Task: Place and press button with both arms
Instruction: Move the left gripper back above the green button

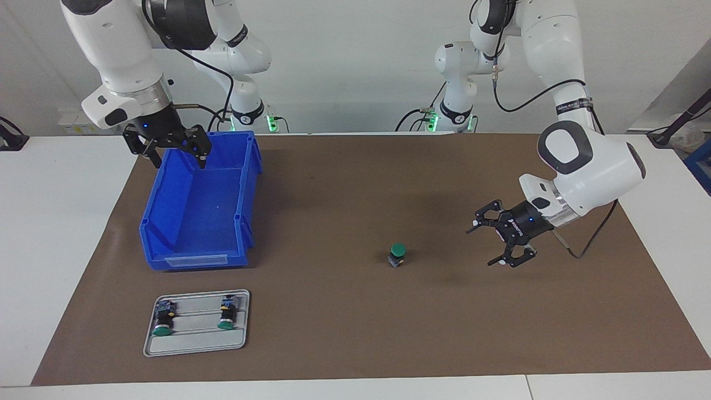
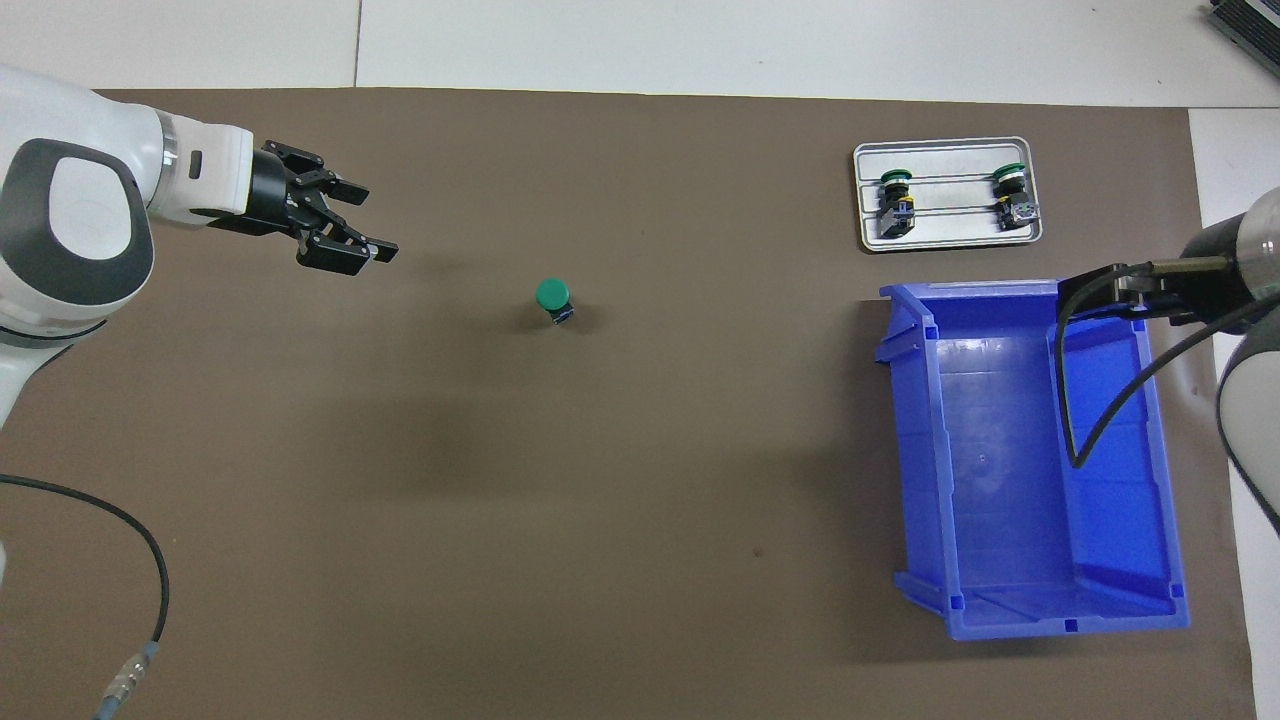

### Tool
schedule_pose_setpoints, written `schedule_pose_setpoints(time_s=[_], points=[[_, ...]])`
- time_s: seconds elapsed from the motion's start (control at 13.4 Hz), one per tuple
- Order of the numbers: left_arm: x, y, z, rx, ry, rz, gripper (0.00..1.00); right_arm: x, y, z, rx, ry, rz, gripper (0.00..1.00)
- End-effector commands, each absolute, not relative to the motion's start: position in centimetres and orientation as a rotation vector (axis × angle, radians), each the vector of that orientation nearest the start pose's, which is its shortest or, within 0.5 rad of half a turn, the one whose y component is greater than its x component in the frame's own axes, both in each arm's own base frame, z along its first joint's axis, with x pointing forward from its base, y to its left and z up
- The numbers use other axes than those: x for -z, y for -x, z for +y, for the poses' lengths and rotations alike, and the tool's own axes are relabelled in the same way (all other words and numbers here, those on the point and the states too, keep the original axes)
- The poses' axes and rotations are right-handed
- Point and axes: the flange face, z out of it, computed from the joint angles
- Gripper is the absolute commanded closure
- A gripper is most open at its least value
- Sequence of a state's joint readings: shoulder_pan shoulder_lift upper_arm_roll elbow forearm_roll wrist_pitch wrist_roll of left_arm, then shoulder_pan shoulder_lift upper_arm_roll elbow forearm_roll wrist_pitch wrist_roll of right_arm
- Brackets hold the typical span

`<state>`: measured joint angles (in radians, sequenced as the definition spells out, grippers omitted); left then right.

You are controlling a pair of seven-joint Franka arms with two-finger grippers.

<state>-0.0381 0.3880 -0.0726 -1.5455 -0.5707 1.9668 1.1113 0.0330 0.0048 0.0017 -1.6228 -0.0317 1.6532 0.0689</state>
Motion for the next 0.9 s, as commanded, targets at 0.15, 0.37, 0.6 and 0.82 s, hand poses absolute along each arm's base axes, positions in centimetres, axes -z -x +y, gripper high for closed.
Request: schedule_pose_setpoints(time_s=[0.15,0.37,0.6,0.82], points=[[-47.0,-65.4,-13.6,0.151,3.167,1.318,0.14,-60.4,-56.1,1.6,0.03,3.154,0.025,0.0],[-47.4,-64.6,-15.3,0.04,3.146,1.051,0.16,-60.4,-56.1,1.6,0.027,3.154,0.025,0.0],[-47.3,-64.1,-15.4,-0.038,3.15,0.781,0.16,-60.4,-56.1,1.6,0.03,3.154,0.025,0.0],[-47.6,-63.4,-17.1,-0.041,3.11,0.599,0.16,-60.4,-56.1,1.7,0.027,3.154,0.023,0.0]])
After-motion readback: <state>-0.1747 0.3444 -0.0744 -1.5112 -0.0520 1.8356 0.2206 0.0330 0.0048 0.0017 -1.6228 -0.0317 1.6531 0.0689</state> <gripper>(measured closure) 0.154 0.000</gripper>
